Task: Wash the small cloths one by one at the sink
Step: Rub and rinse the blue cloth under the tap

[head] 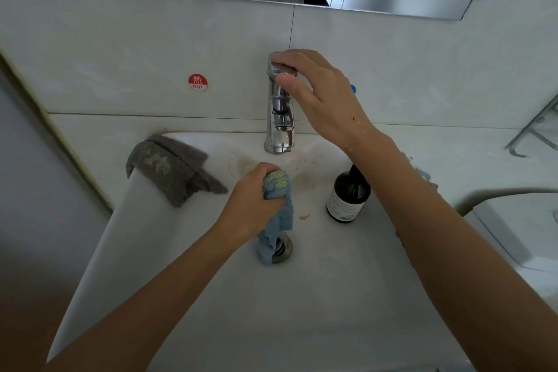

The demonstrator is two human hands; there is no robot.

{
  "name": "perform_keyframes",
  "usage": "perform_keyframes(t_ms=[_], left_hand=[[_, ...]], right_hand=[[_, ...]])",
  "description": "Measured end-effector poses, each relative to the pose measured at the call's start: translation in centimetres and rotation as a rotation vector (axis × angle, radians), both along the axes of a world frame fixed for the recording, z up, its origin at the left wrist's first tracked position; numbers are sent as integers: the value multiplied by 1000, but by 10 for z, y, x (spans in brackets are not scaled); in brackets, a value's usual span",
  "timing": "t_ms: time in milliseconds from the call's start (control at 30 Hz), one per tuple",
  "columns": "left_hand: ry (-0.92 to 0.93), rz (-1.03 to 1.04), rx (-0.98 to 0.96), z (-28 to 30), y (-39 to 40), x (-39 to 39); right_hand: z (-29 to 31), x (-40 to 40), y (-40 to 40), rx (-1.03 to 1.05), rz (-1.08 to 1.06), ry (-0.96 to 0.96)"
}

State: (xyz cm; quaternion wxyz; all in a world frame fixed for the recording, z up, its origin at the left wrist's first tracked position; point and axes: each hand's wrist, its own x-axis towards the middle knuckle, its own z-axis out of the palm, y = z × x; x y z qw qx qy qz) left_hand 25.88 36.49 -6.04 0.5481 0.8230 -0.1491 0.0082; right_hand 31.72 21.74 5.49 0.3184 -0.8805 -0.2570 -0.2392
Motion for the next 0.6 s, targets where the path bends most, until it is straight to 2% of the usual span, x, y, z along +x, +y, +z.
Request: perform_keyframes(t_ms=[600], left_hand=[[44, -2, 4, -1, -2, 0]], right_hand=[[10, 1, 4, 37, -41, 43]])
